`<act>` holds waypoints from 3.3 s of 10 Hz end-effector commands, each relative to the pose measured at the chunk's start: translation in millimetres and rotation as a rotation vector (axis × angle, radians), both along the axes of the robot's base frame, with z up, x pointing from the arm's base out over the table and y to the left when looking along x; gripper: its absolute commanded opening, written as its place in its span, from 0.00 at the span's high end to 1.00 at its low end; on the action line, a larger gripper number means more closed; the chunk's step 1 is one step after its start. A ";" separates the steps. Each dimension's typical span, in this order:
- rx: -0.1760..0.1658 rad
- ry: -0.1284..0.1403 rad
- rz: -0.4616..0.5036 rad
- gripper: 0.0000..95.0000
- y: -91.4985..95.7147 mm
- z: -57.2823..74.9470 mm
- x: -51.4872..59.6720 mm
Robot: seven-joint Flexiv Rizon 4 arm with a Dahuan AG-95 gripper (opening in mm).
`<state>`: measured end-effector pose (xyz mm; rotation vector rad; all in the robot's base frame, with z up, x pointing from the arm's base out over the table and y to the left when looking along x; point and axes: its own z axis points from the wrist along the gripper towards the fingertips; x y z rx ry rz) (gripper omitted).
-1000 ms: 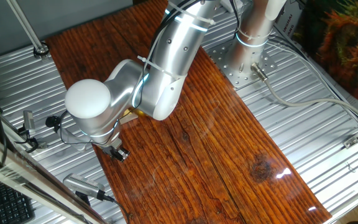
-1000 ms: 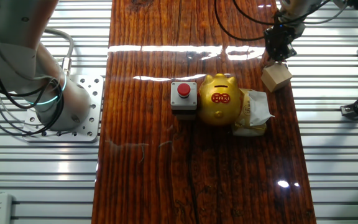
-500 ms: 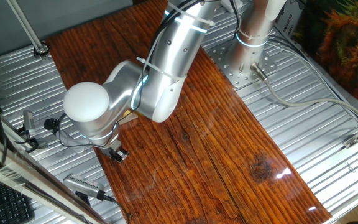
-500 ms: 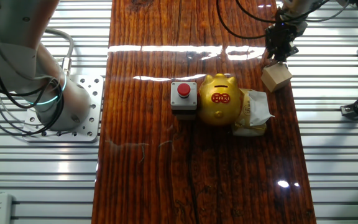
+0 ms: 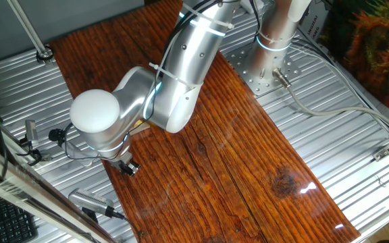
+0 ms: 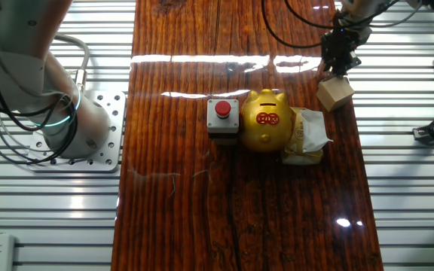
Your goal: Drop coins into a piggy bank
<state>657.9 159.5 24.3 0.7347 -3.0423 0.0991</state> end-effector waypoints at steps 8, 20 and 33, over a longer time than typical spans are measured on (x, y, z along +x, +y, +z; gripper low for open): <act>0.001 0.002 0.001 0.80 -1.1 -1.7 -0.1; -0.018 -0.002 -0.010 0.80 -1.5 -4.8 -0.9; -0.065 0.007 -0.008 0.80 1.2 -2.3 -1.1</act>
